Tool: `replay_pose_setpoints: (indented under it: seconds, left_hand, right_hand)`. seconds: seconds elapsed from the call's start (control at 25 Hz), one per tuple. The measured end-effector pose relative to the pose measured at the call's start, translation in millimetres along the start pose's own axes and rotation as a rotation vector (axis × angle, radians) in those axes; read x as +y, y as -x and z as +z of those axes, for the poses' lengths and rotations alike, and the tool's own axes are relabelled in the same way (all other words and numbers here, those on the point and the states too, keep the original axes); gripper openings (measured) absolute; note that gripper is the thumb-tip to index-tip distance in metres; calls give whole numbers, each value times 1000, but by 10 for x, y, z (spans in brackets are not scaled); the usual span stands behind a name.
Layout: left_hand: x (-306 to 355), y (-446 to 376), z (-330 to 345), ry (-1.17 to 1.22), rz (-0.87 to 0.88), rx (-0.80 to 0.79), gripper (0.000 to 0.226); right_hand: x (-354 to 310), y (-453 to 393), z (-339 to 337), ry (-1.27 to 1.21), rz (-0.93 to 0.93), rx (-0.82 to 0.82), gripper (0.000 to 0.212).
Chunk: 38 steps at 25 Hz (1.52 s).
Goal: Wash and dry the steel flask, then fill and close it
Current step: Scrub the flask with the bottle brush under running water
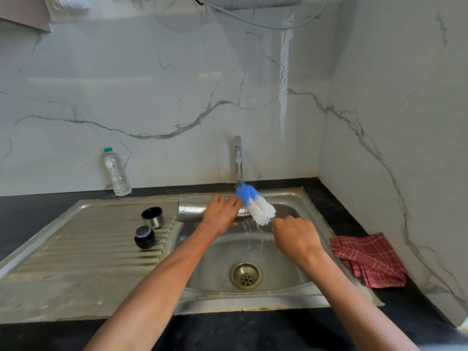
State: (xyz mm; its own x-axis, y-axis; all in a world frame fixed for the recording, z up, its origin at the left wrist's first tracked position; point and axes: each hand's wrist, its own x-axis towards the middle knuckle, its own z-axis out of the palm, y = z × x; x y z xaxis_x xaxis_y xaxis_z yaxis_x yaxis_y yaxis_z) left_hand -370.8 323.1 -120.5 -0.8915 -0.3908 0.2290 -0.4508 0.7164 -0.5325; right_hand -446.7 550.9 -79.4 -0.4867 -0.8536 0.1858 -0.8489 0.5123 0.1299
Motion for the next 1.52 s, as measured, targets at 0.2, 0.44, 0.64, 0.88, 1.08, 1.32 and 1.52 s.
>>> replay_pose_setpoints:
  seconds: [0.2, 0.44, 0.64, 0.88, 1.08, 1.32, 1.52]
  left_hand:
    - [-69, 56, 58, 10, -3, 42, 69]
    - [26, 73, 55, -2, 52, 22, 70]
    - [-133, 78, 65, 161, -117, -29, 73]
    - [-384, 81, 31, 581, -403, -116, 71]
    - [-498, 17, -151, 708, -380, -210, 73]
    - [-481, -113, -268, 49, -142, -263, 80]
    - [-449, -75, -303, -320, -3, -204, 62]
  right_hand:
    - [18, -31, -132, 98, -79, -64, 22]
    - [-8, -200, -182, 41, -15, -83, 22]
    - [27, -24, 28, -116, -4, -60, 22]
    - [256, 233, 369, -897, 222, -185, 33]
    - [224, 347, 411, -1371, 426, -170, 26]
    - [200, 422, 419, -1445, 417, 12, 15]
    - [158, 423, 478, -1345, 431, 18, 14]
